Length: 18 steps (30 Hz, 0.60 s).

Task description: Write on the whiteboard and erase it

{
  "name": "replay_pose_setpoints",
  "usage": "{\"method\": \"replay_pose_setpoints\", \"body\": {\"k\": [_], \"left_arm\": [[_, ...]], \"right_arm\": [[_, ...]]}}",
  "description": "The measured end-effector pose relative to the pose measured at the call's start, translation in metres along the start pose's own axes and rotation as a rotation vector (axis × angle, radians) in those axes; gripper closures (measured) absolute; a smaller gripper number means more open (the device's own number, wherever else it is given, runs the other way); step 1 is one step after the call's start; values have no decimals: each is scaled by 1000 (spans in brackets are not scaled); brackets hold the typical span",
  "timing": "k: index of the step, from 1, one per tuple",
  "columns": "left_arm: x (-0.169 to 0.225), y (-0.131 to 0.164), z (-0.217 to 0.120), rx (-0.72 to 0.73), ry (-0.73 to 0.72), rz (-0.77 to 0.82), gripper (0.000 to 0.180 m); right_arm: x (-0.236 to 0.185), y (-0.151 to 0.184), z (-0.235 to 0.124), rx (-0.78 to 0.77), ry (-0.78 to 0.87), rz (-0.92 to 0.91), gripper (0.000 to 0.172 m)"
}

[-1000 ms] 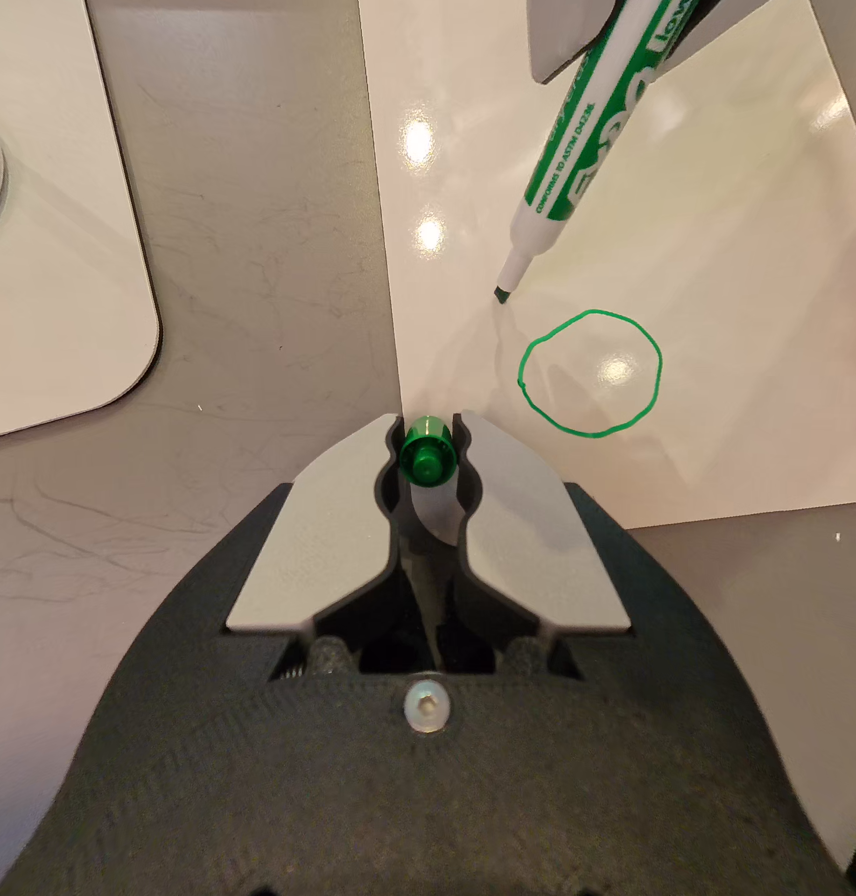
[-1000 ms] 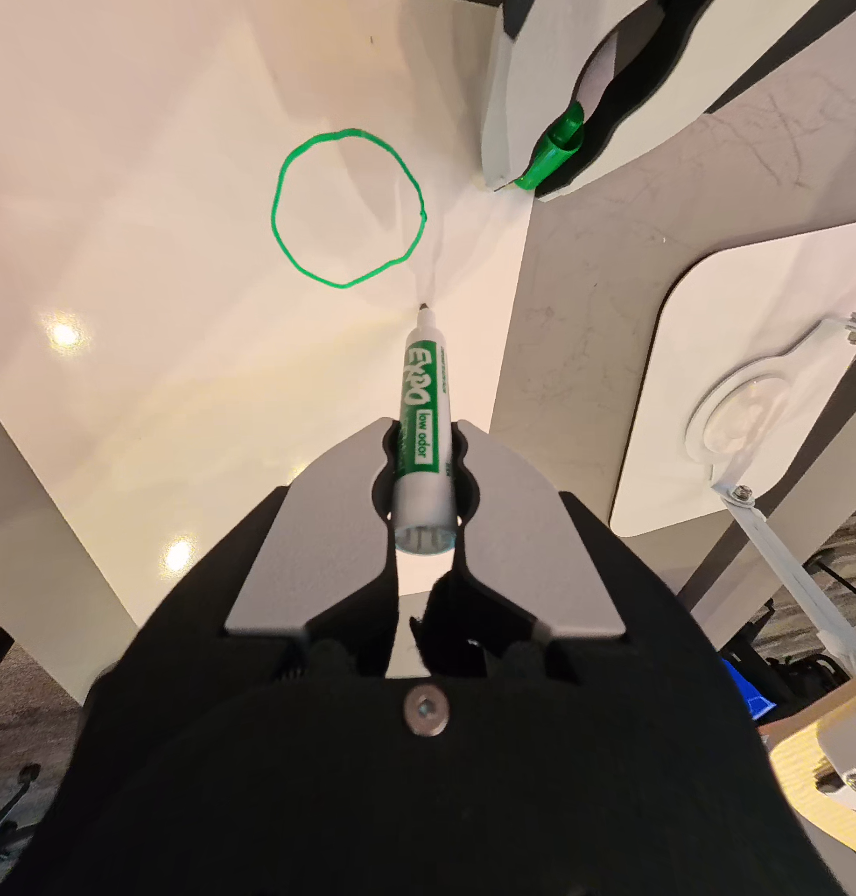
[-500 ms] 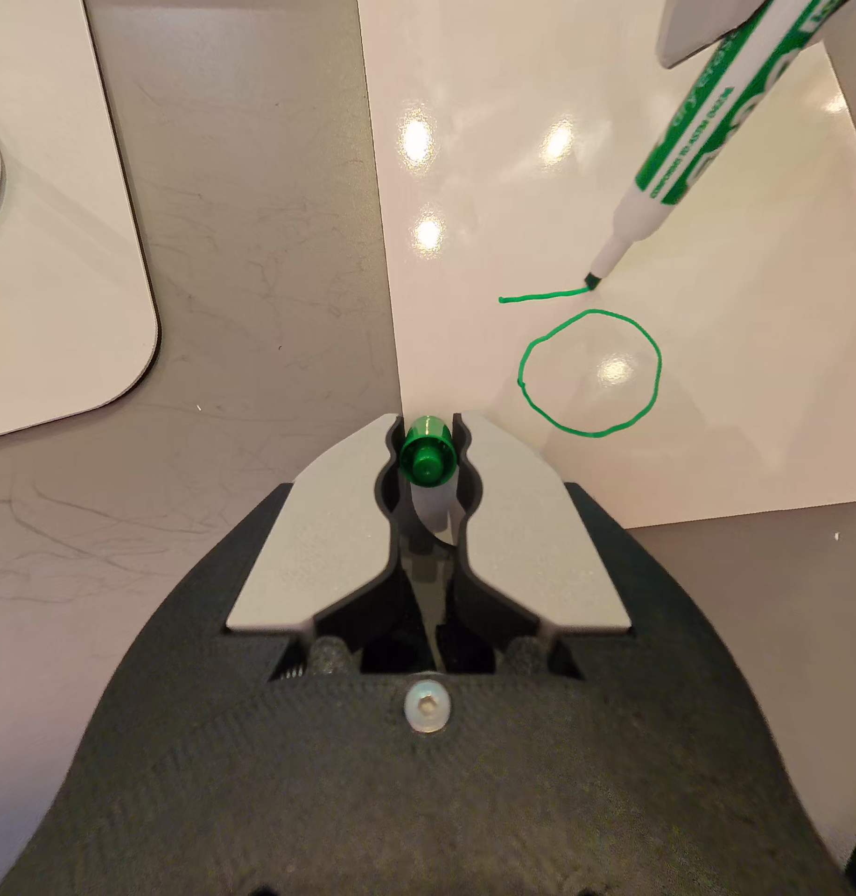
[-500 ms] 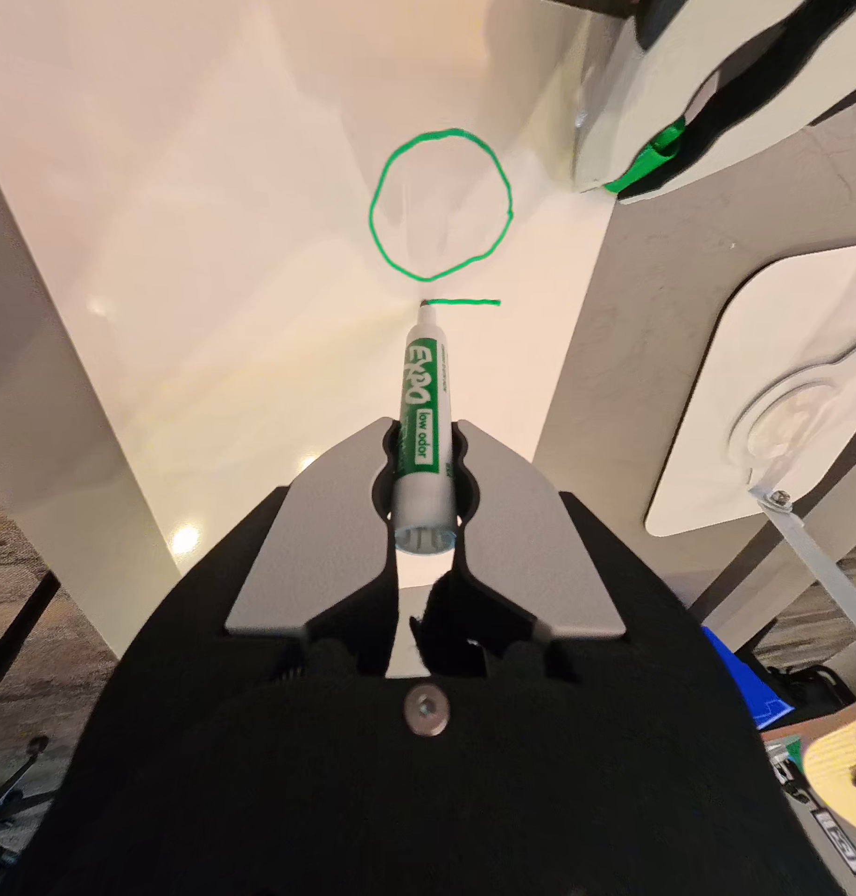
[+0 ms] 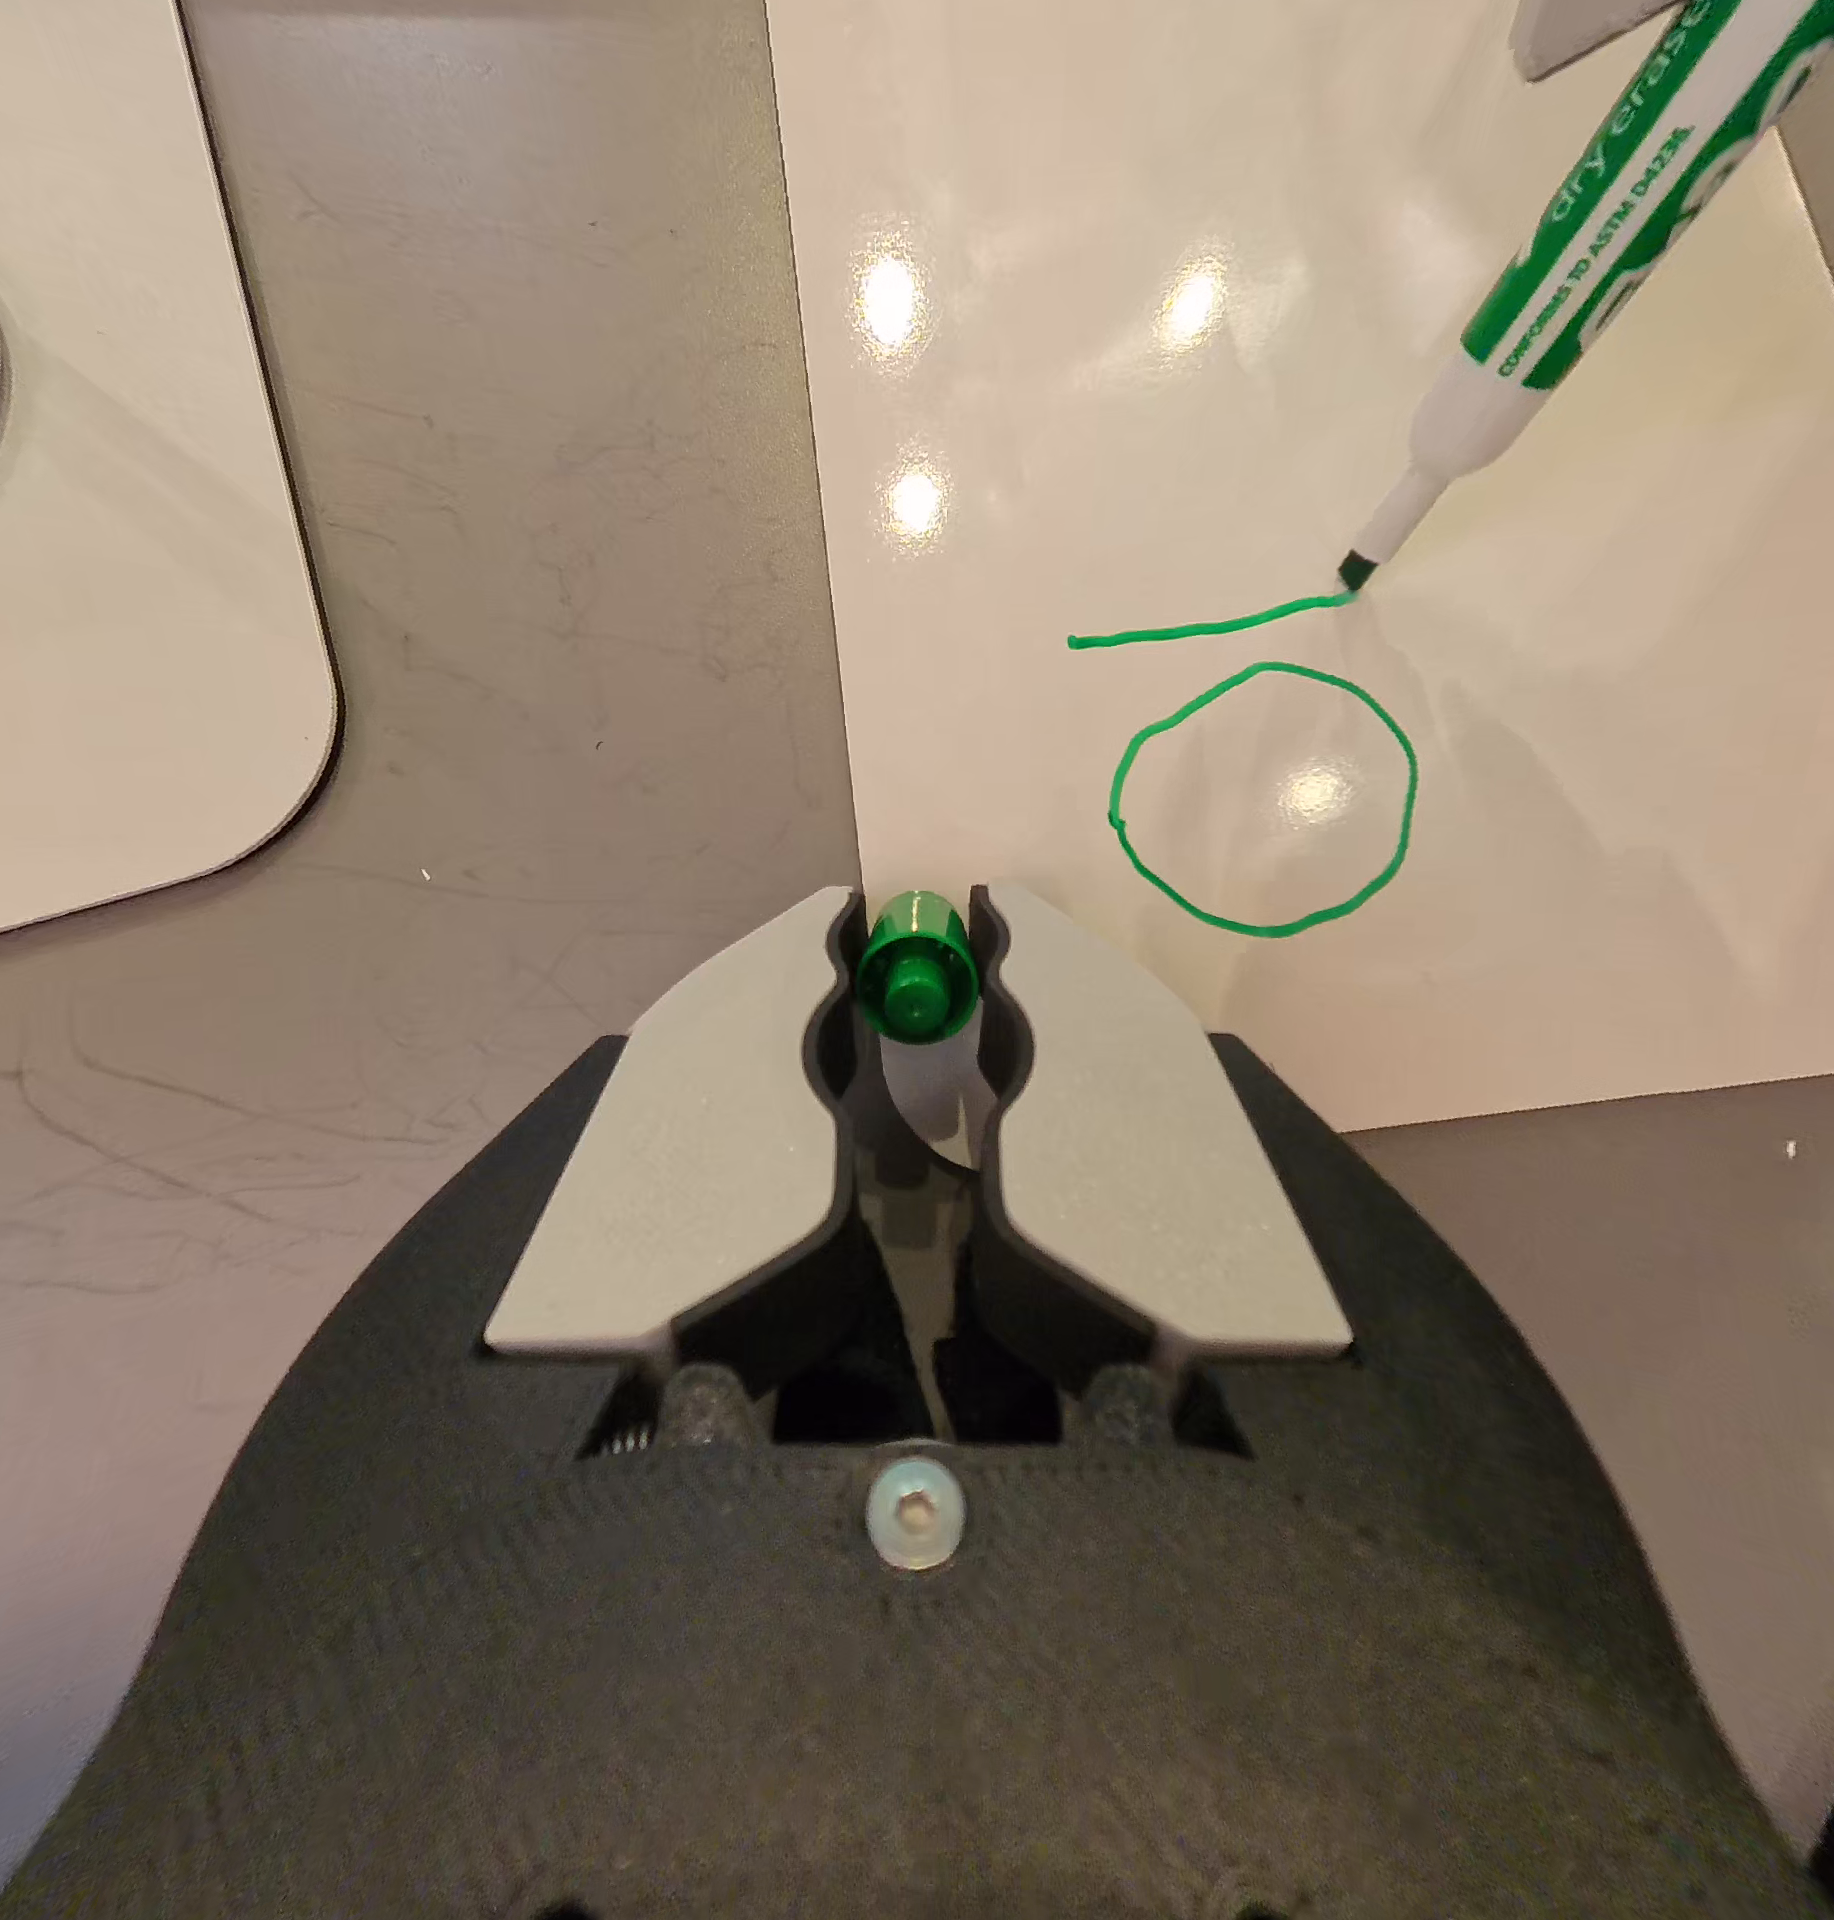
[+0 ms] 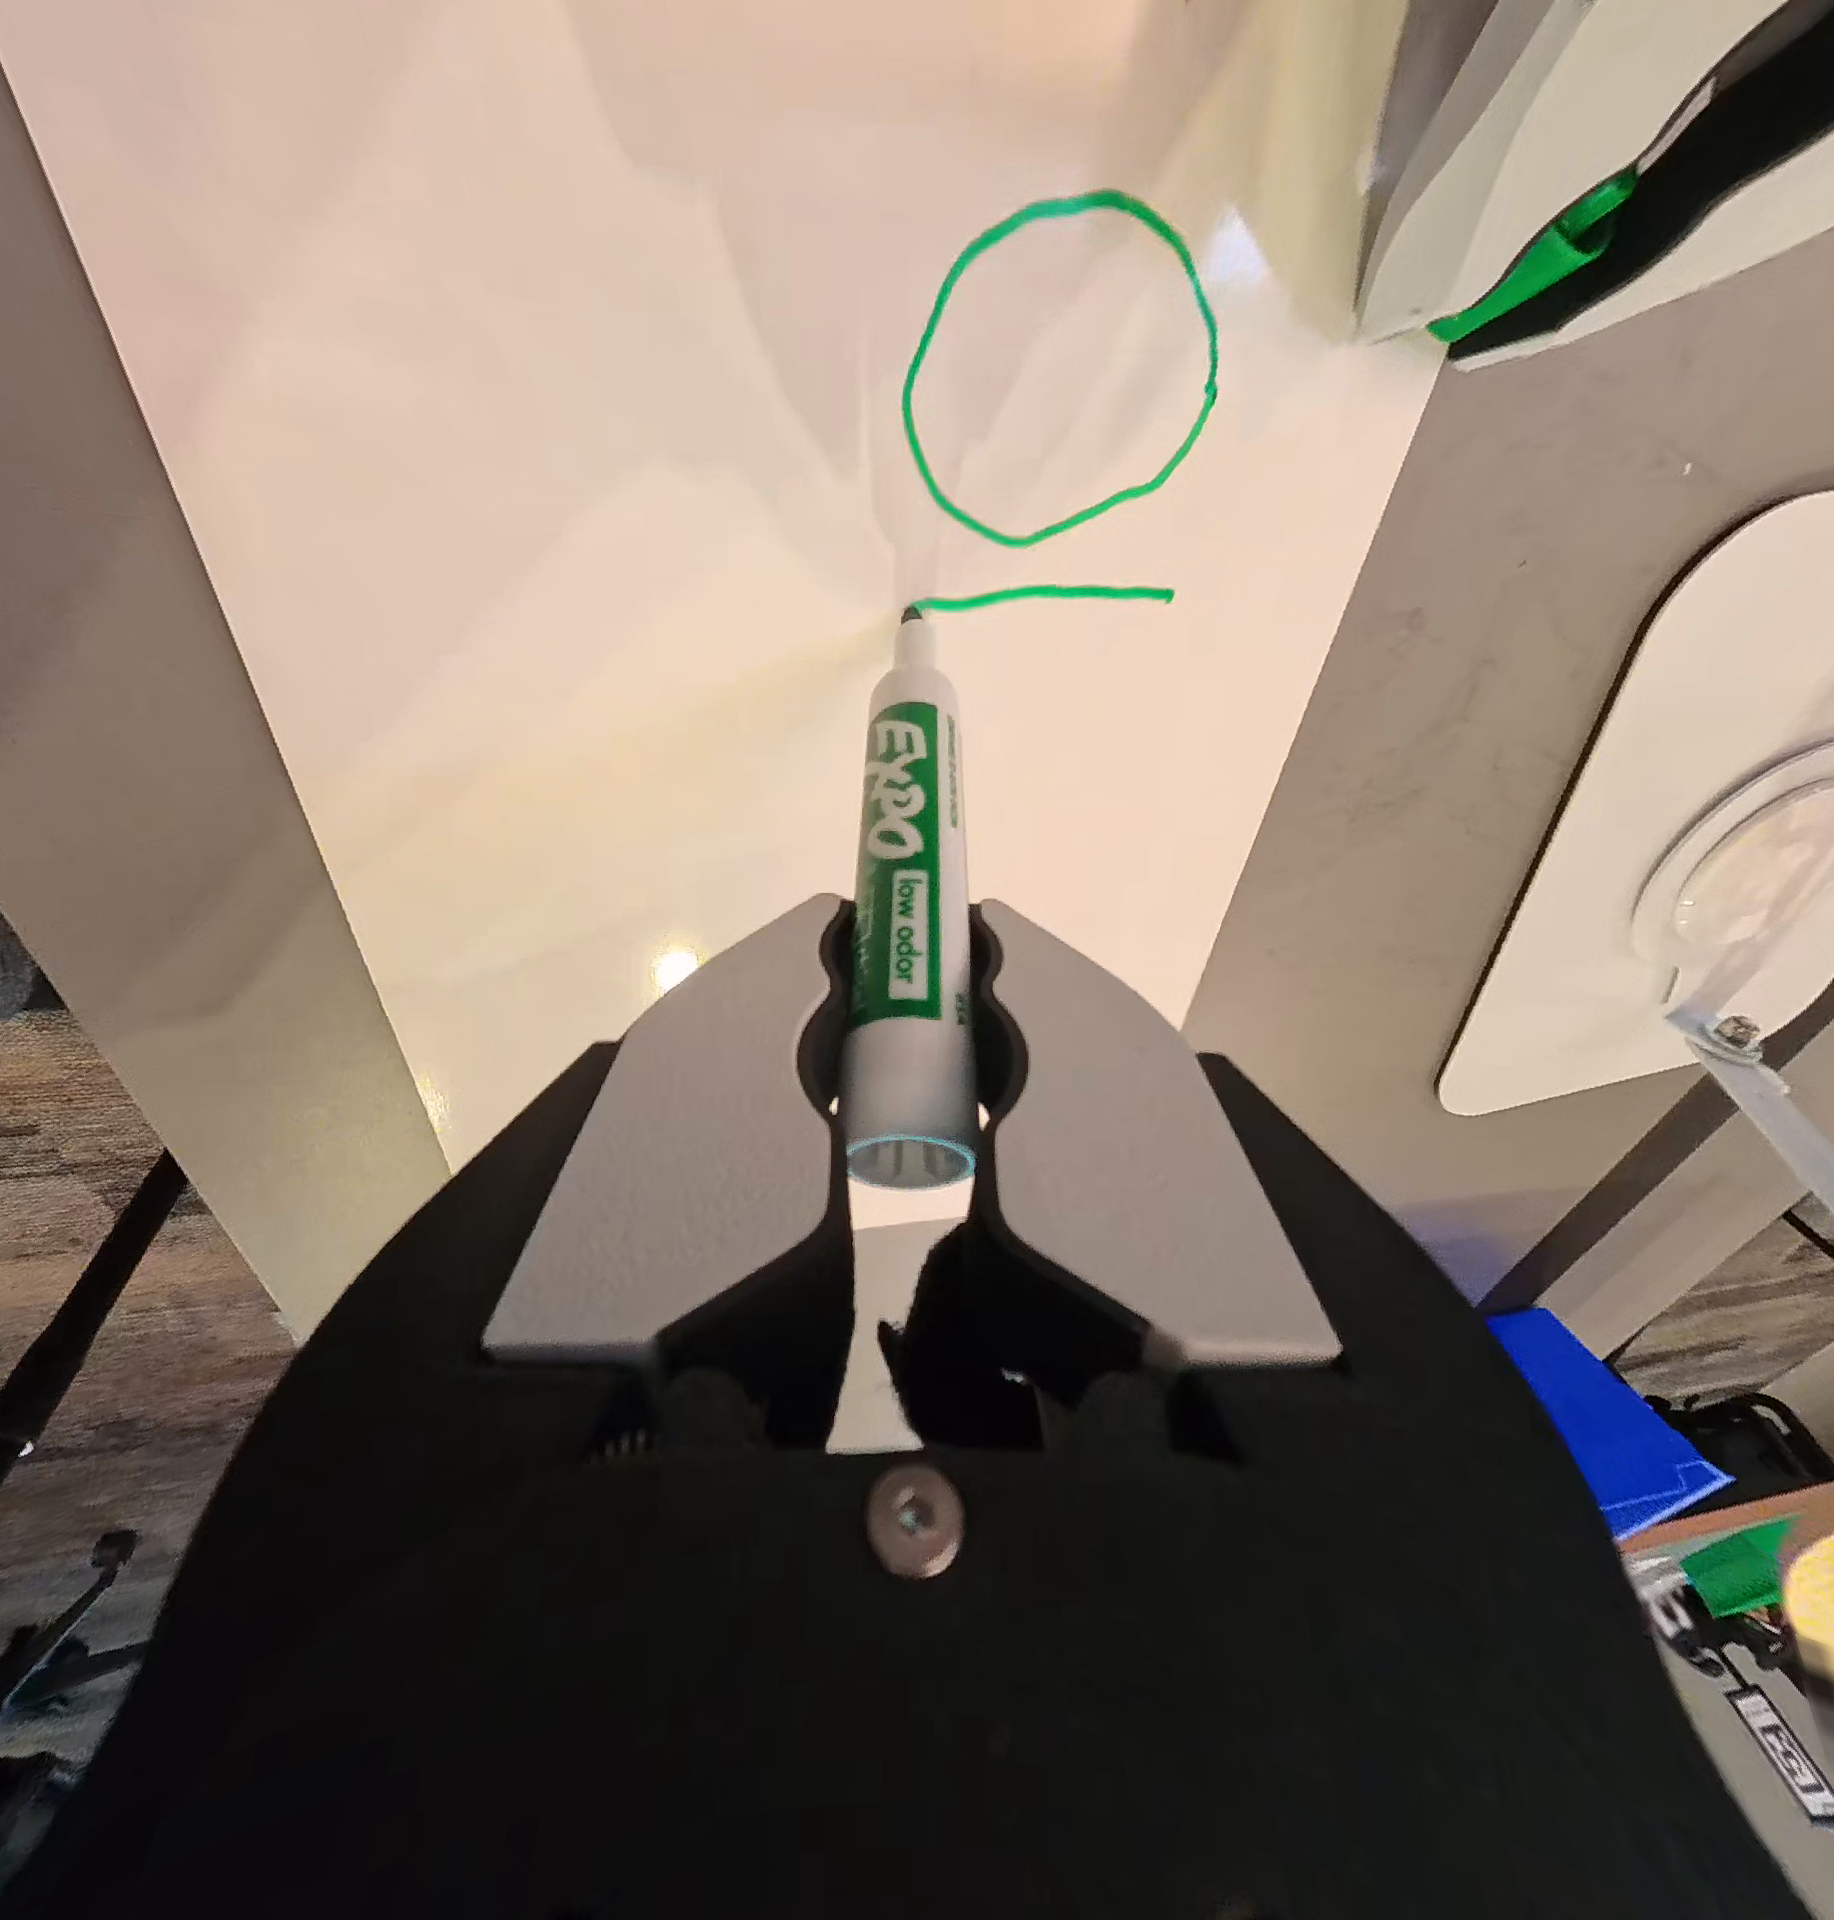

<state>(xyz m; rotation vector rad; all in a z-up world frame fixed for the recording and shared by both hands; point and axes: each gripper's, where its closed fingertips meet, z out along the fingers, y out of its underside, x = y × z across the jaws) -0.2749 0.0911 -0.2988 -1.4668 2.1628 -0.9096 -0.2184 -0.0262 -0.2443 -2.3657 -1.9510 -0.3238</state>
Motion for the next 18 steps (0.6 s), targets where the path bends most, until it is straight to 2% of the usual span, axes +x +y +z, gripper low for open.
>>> {"method": "replay_pose_setpoints", "body": {"k": [12, 18], "left_arm": [[0, 0, 0, 0, 2, -2, 161], [0, 0, 0, 0, 2, -2, 162]], "right_arm": [[-6, 39, 3, -42, -6, 77, 151], [-1, 43, 4, -45, -1, 86, 151]]}}
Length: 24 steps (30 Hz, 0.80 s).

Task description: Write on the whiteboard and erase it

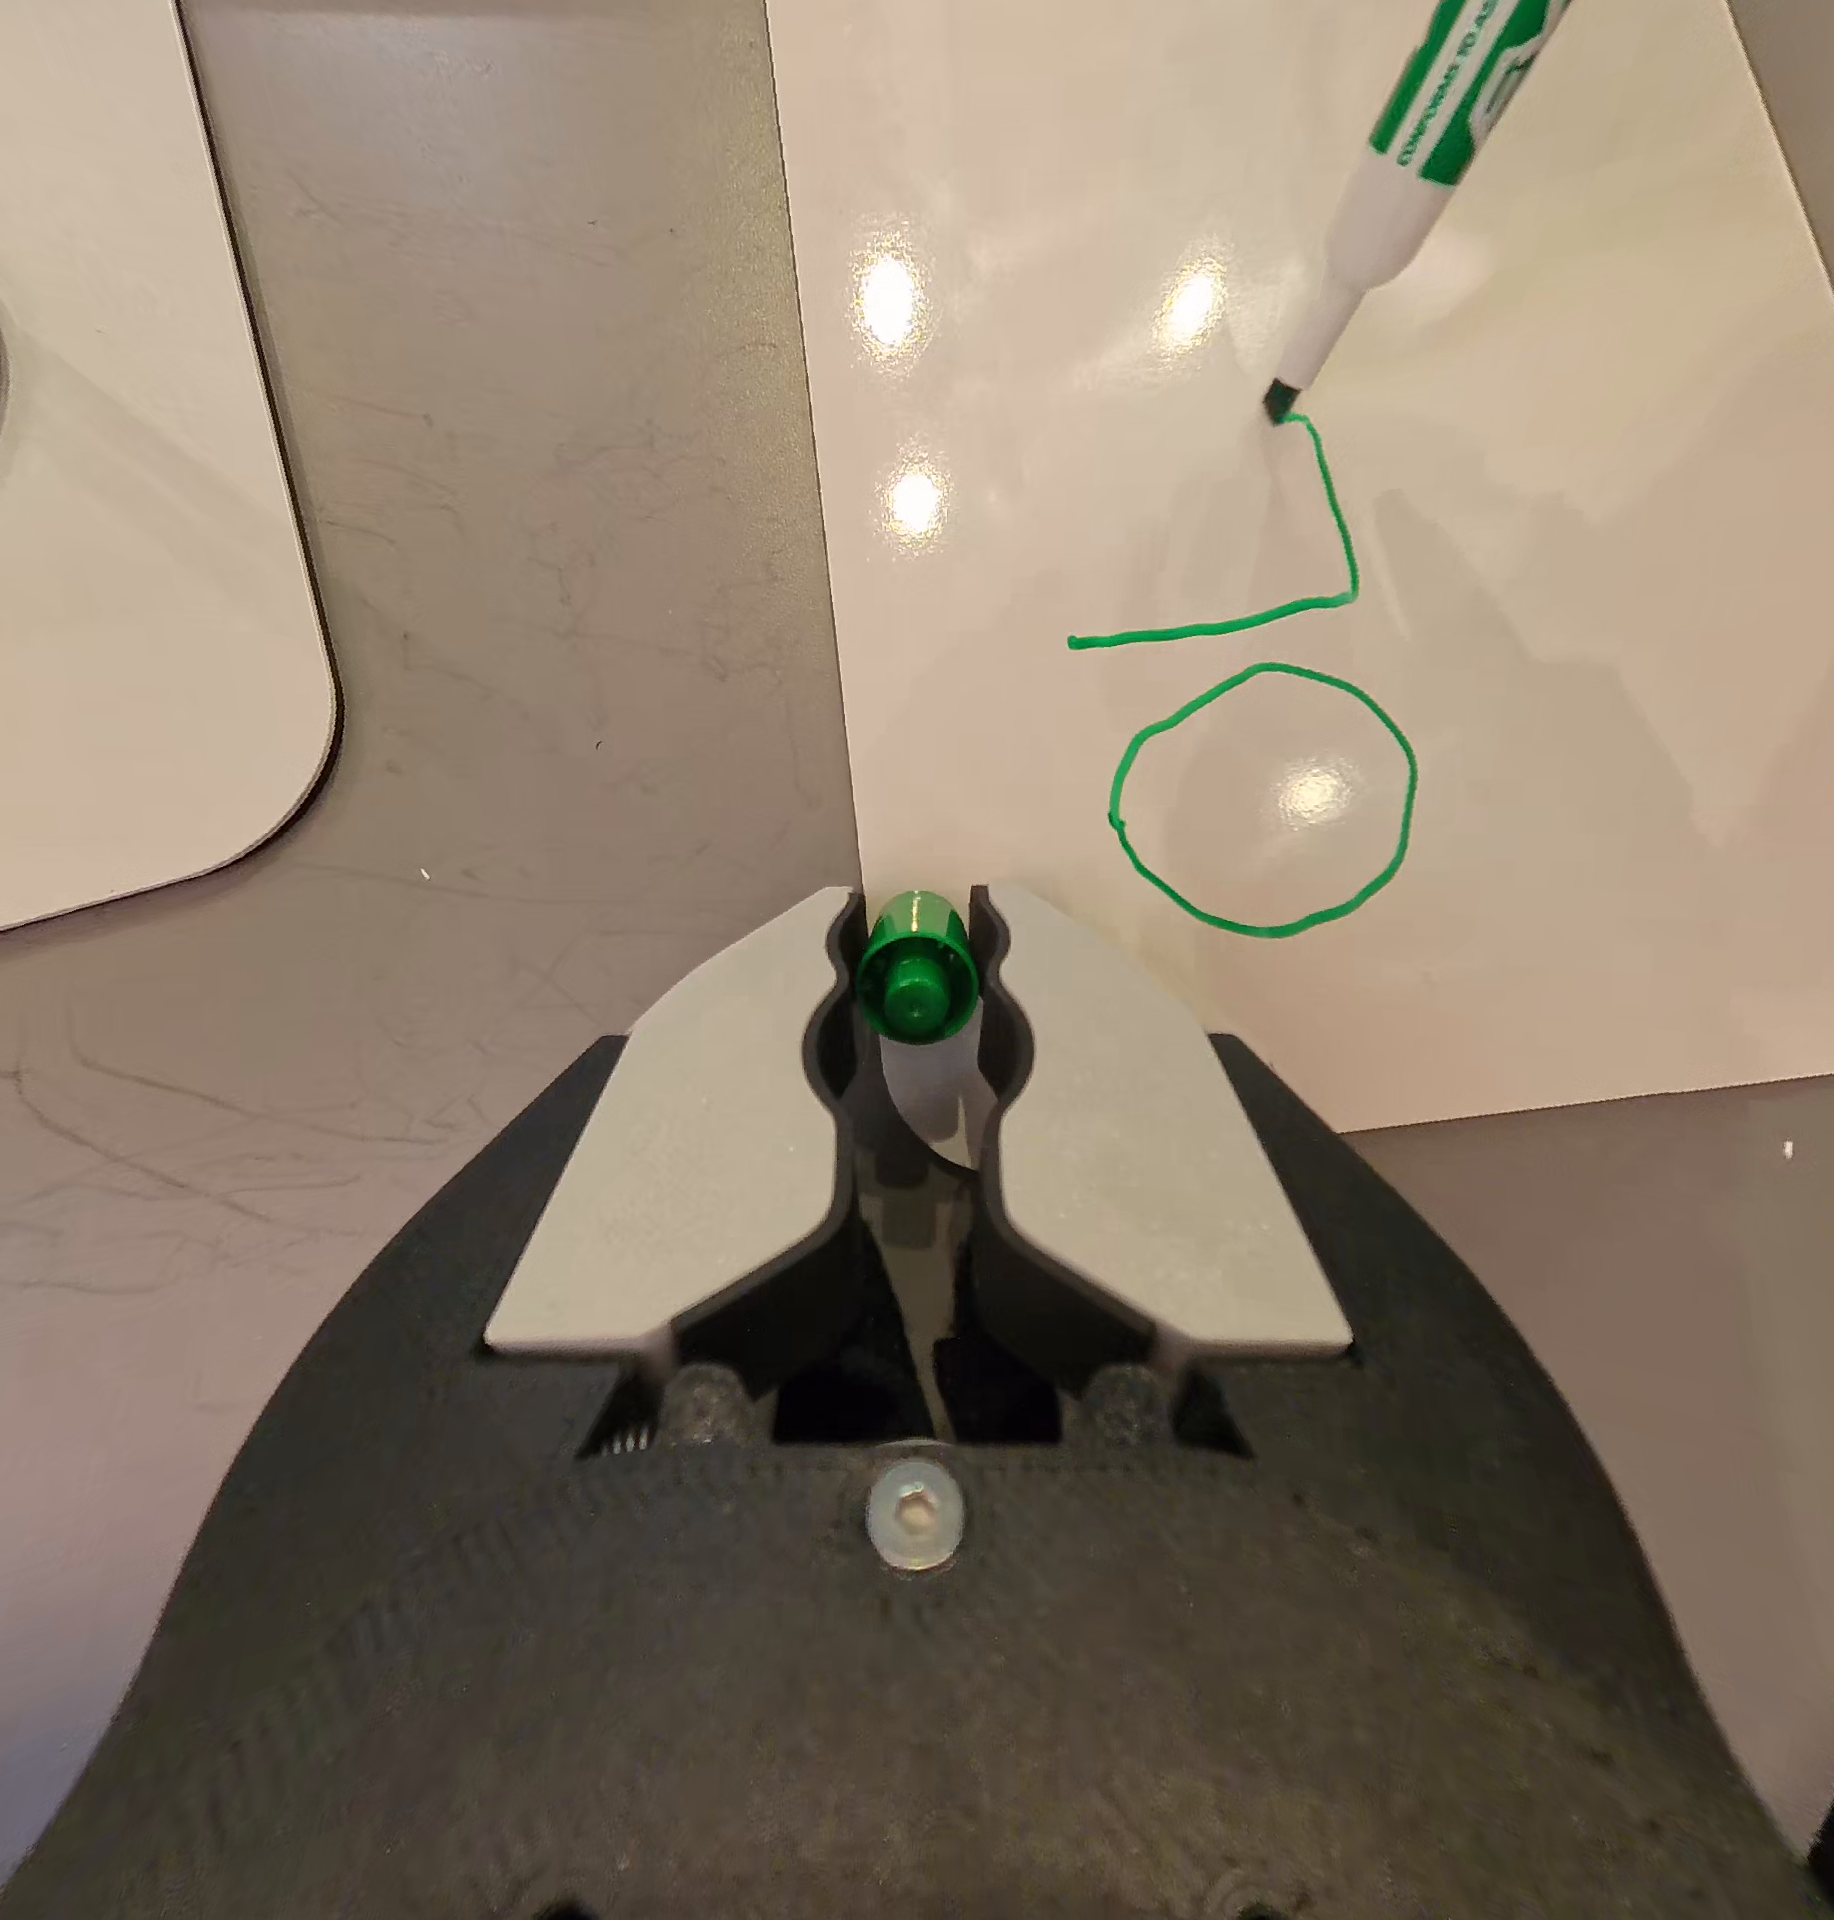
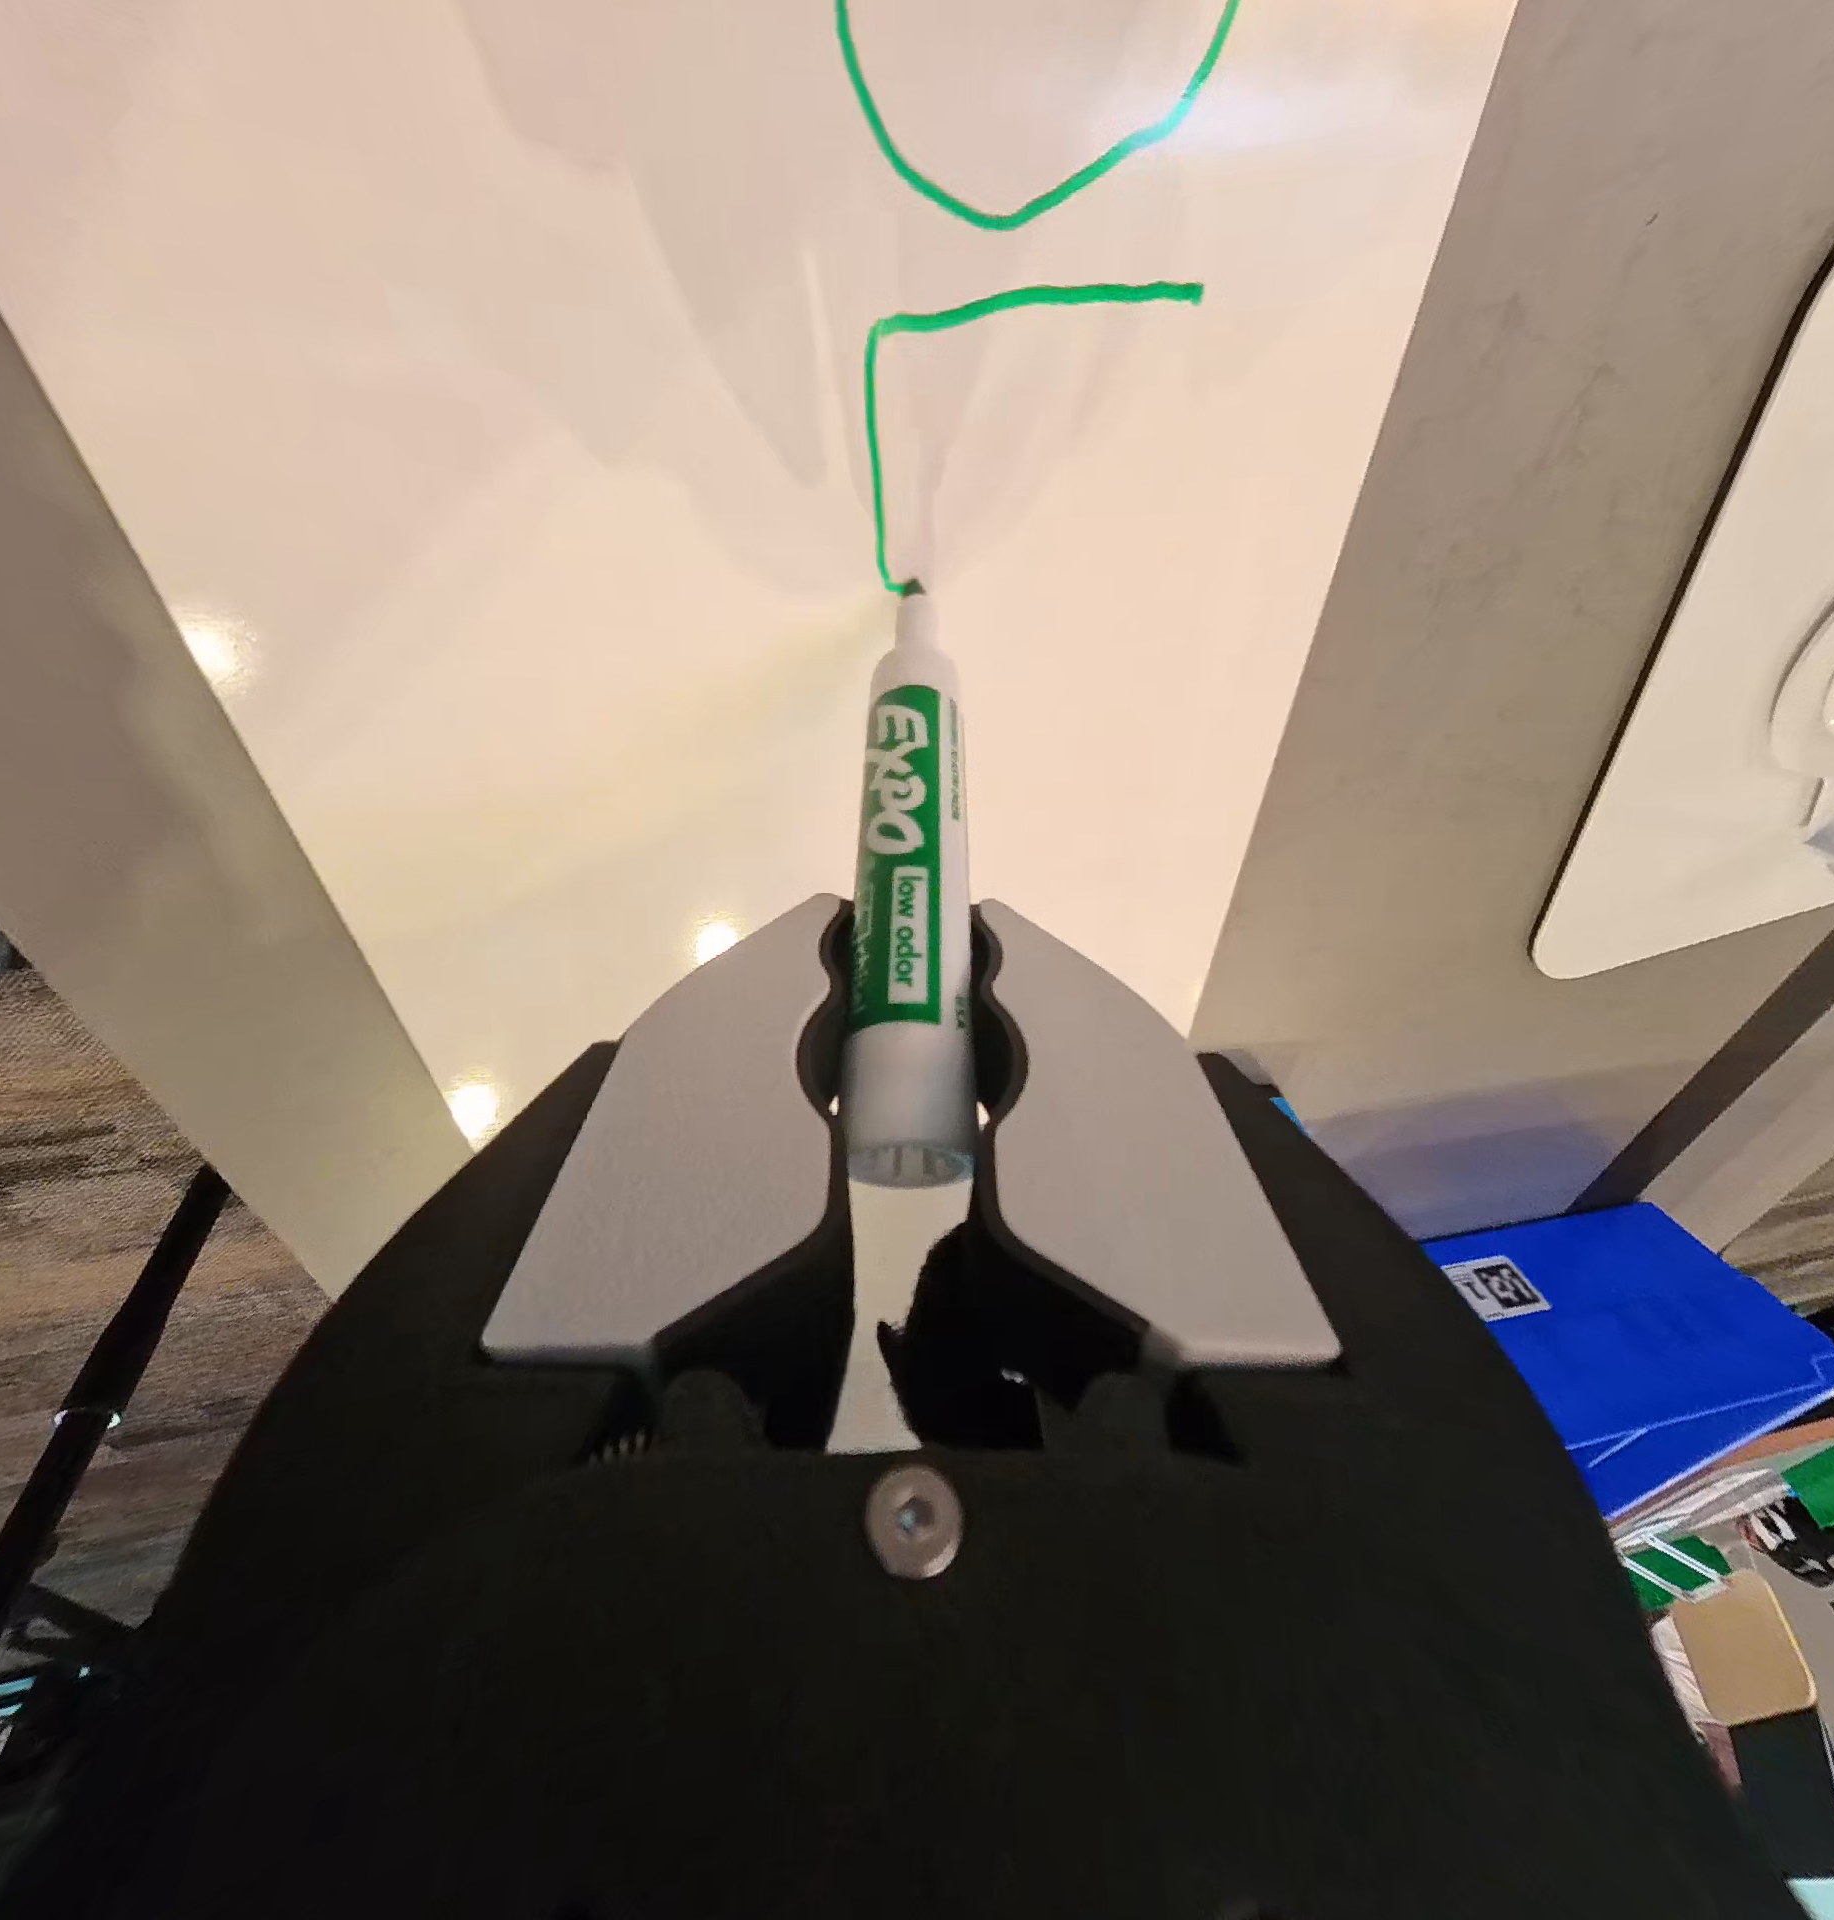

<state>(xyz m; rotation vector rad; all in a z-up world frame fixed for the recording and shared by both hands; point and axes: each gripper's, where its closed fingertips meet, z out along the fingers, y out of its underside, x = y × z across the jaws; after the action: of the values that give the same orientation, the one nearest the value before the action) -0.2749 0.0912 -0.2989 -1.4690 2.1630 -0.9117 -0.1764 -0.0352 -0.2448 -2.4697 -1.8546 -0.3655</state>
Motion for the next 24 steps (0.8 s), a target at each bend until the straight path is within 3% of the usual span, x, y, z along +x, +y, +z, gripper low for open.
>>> {"method": "replay_pose_setpoints", "body": {"k": [24], "left_arm": [[0, 0, 0, 0, 4, -3, 161]], "right_arm": [[46, -7, 11, 0, 27, 0, 151]]}}
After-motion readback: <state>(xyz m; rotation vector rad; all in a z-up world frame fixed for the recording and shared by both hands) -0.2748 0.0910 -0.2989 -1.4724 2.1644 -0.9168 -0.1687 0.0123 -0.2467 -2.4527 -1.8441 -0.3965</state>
